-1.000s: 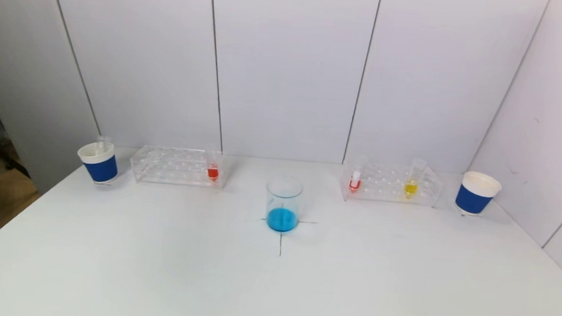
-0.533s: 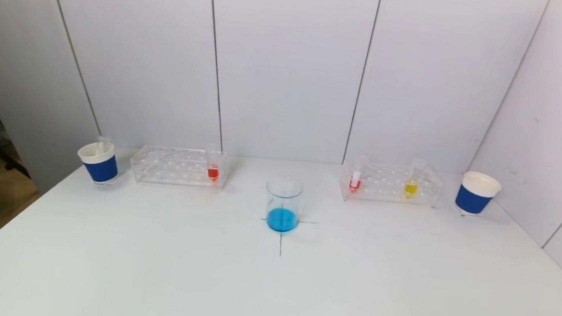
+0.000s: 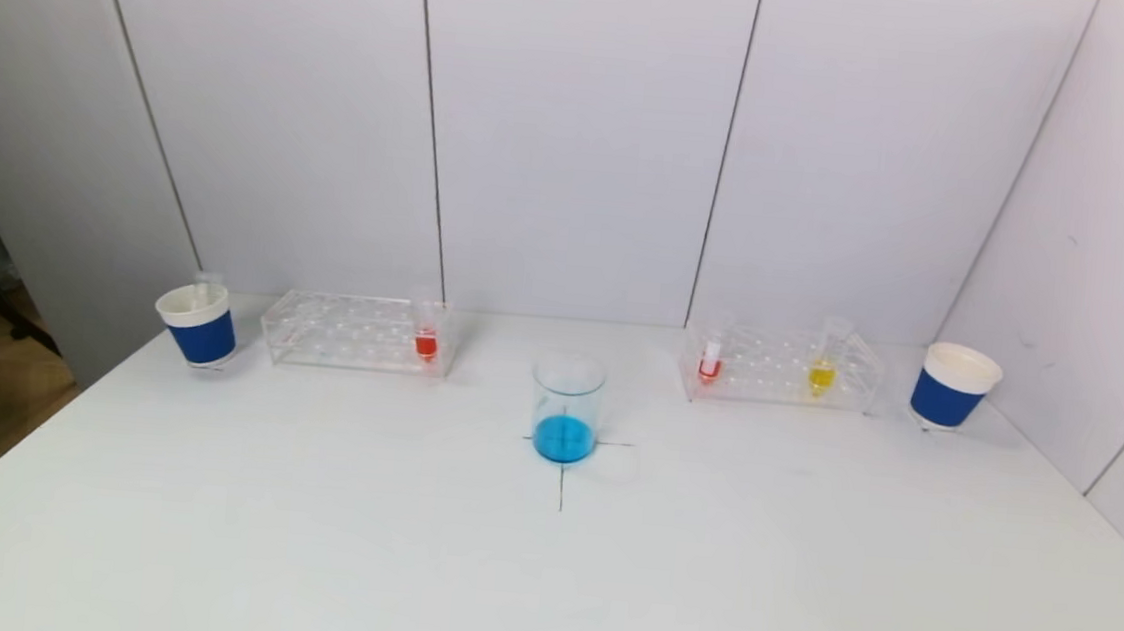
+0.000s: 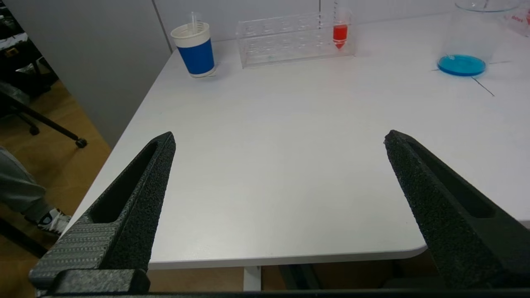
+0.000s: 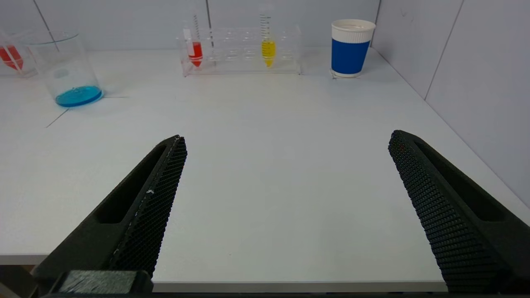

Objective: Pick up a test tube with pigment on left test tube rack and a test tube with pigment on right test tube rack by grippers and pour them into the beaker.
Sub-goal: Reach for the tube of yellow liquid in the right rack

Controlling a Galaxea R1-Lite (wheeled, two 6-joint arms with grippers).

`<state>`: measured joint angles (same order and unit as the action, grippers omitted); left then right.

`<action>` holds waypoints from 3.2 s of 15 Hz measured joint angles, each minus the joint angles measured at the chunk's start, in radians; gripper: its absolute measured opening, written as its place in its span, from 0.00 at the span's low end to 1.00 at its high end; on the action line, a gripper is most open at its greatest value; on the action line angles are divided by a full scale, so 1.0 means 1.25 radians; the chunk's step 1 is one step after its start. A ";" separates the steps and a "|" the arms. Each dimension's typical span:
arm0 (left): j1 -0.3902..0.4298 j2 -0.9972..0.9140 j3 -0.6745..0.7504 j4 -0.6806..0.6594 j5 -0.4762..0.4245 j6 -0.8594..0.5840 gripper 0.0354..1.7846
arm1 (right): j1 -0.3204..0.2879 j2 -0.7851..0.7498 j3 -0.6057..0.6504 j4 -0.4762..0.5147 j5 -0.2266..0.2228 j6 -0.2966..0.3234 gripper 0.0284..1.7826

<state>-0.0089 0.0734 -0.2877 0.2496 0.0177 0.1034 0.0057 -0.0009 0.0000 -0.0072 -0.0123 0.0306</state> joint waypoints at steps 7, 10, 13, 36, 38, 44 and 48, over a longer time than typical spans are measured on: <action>0.001 -0.059 0.117 -0.023 -0.010 -0.004 0.99 | 0.000 0.000 0.000 0.000 0.000 0.000 0.99; 0.001 -0.059 0.197 -0.142 -0.017 -0.007 0.99 | 0.000 0.000 0.000 0.000 0.000 0.000 0.99; 0.001 -0.059 0.226 -0.191 -0.018 -0.015 0.99 | 0.000 0.000 0.000 0.000 0.000 0.000 0.99; 0.001 -0.059 0.230 -0.197 -0.015 -0.025 0.99 | 0.000 0.000 -0.052 0.013 0.019 -0.033 0.99; 0.001 -0.059 0.230 -0.197 -0.015 -0.026 0.99 | 0.000 0.007 -0.128 0.050 0.032 -0.037 0.99; 0.001 -0.059 0.230 -0.197 -0.014 -0.025 0.99 | 0.009 0.196 -0.352 0.078 0.052 -0.051 0.99; 0.001 -0.059 0.230 -0.197 -0.015 -0.025 0.99 | 0.010 0.409 -0.443 -0.019 0.052 -0.060 0.99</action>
<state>-0.0077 -0.0004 0.0000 0.0032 -0.0013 0.0717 0.0177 0.5098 -0.5540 -0.0313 0.0523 -0.0443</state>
